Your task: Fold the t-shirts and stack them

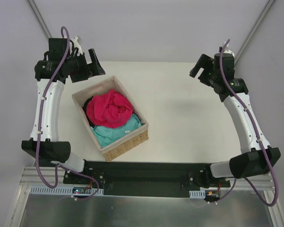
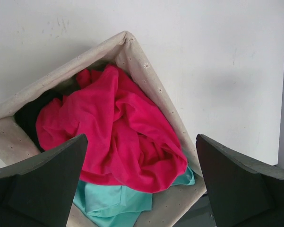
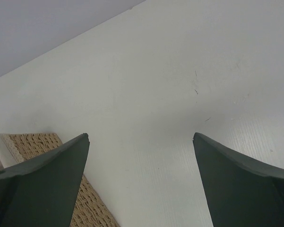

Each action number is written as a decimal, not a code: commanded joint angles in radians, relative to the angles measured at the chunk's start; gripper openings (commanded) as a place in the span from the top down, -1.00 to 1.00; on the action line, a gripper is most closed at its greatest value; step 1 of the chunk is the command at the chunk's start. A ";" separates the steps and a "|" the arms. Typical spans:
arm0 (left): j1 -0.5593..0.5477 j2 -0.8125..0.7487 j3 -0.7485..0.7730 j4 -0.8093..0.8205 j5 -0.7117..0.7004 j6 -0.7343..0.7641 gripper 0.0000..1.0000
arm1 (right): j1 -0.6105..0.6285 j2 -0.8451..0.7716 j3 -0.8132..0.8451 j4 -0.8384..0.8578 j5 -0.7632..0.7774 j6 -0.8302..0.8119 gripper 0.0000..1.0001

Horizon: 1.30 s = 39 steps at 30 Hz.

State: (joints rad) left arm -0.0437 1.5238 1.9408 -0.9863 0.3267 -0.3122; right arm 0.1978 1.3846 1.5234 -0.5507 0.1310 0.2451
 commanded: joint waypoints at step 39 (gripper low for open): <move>0.010 -0.129 -0.042 0.043 -0.055 0.042 -0.98 | -0.004 -0.167 -0.052 0.025 0.067 0.017 -0.92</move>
State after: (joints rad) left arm -0.0437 1.4319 1.9034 -0.9508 0.2962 -0.2867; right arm 0.1978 1.2686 1.4746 -0.5365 0.1940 0.2687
